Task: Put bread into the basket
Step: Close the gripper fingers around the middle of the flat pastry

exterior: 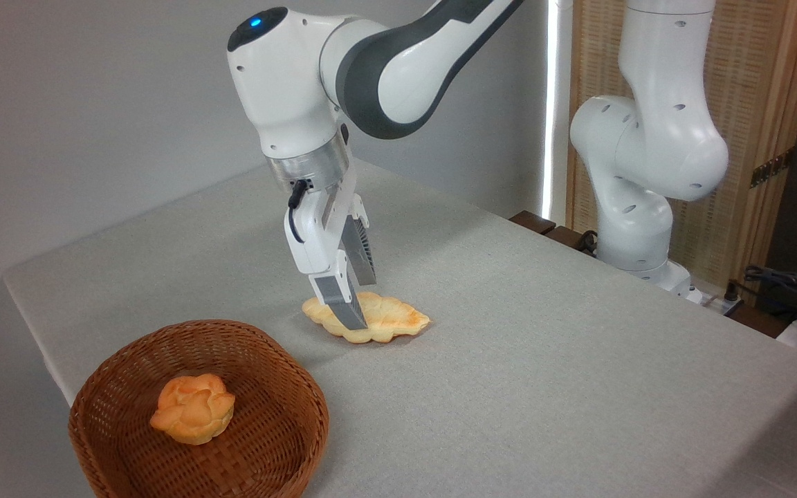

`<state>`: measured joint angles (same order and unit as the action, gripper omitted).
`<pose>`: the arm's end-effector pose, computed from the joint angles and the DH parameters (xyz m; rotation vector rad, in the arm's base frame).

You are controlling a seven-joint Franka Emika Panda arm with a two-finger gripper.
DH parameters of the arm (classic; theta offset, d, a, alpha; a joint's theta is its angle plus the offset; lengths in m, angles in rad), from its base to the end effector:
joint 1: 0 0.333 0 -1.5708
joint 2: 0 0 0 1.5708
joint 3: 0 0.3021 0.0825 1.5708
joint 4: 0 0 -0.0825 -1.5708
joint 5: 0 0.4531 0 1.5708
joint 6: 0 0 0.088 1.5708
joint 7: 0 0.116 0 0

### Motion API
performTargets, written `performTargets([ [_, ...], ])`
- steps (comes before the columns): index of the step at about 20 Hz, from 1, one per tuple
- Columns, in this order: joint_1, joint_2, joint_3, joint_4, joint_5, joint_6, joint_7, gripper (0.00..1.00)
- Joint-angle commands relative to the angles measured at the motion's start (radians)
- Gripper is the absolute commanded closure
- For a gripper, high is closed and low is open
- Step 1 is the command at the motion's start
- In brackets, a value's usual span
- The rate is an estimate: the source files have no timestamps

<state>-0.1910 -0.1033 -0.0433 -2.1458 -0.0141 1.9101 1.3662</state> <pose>0.5483 -0.1321 0.3829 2.1374 -2.1884 -0.1643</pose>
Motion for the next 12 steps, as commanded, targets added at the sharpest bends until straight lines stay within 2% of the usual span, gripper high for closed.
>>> performTargets([
  [1, -0.034, -0.012, 0.011, -0.037, 0.023, 0.026, 0.017, 0.0],
  [8, -0.045, -0.01, 0.011, -0.088, 0.025, 0.093, 0.017, 0.0],
  [10, -0.047, -0.01, 0.011, -0.088, 0.042, 0.095, 0.017, 0.0],
  [11, -0.047, -0.01, 0.011, -0.088, 0.049, 0.096, 0.017, 0.05],
  [12, -0.047, -0.01, 0.01, -0.088, 0.052, 0.096, 0.017, 0.17],
])
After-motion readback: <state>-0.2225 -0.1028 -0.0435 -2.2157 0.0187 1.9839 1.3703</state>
